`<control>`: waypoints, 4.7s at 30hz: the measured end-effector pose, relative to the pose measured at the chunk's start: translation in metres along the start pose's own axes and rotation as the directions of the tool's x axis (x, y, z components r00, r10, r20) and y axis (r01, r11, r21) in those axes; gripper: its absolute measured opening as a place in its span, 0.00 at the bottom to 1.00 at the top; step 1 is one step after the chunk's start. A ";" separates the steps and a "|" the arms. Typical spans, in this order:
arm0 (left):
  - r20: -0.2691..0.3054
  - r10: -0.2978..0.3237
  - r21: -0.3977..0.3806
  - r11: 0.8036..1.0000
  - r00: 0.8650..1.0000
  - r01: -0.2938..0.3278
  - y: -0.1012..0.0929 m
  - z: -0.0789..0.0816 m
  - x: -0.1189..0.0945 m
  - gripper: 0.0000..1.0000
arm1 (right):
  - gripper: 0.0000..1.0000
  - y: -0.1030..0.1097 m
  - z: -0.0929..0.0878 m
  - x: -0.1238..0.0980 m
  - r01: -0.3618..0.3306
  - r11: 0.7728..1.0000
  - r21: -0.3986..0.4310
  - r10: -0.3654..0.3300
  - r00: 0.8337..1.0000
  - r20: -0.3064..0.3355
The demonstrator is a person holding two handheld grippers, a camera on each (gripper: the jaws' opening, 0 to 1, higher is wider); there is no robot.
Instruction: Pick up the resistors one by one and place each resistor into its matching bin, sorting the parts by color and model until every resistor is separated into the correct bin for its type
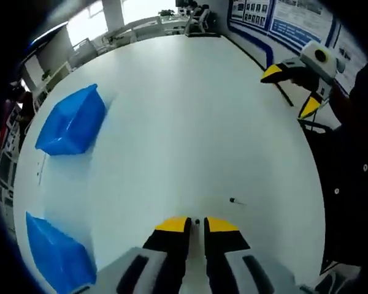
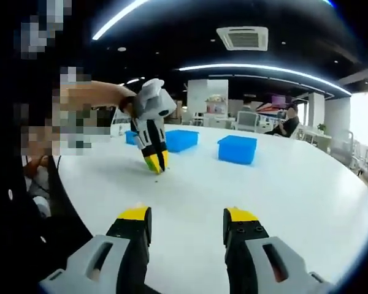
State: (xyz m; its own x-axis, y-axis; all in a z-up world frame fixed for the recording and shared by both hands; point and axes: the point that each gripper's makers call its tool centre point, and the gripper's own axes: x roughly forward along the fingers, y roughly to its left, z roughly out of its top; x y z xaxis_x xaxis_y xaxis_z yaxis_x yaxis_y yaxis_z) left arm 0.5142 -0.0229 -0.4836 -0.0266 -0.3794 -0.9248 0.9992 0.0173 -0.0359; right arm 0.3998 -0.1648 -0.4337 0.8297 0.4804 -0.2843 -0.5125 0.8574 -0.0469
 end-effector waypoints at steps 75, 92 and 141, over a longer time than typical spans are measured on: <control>0.545 0.731 -0.619 0.681 0.410 -0.392 0.202 0.178 -0.112 0.28 | 0.48 -0.012 0.057 -0.022 0.096 0.995 -0.028 -0.091 0.987 0.133; 0.598 0.691 -0.595 0.722 0.406 -0.352 0.111 0.109 -0.132 0.42 | 0.49 -0.008 0.066 -0.012 0.060 0.997 -0.043 -0.053 0.987 0.151; 0.204 0.328 -0.606 0.782 0.923 -0.145 -0.051 -0.016 -0.074 0.41 | 0.49 0.015 0.034 -0.015 -0.031 0.990 -0.135 0.040 0.997 0.060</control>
State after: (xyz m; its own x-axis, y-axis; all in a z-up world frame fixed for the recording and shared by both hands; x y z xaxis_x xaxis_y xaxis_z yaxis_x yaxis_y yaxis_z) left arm 0.4652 0.0192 -0.4191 0.3091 -0.5326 -0.7879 0.7678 0.6287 -0.1237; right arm 0.3875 -0.1529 -0.3978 0.8205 0.5242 -0.2281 -0.5634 0.8092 -0.1667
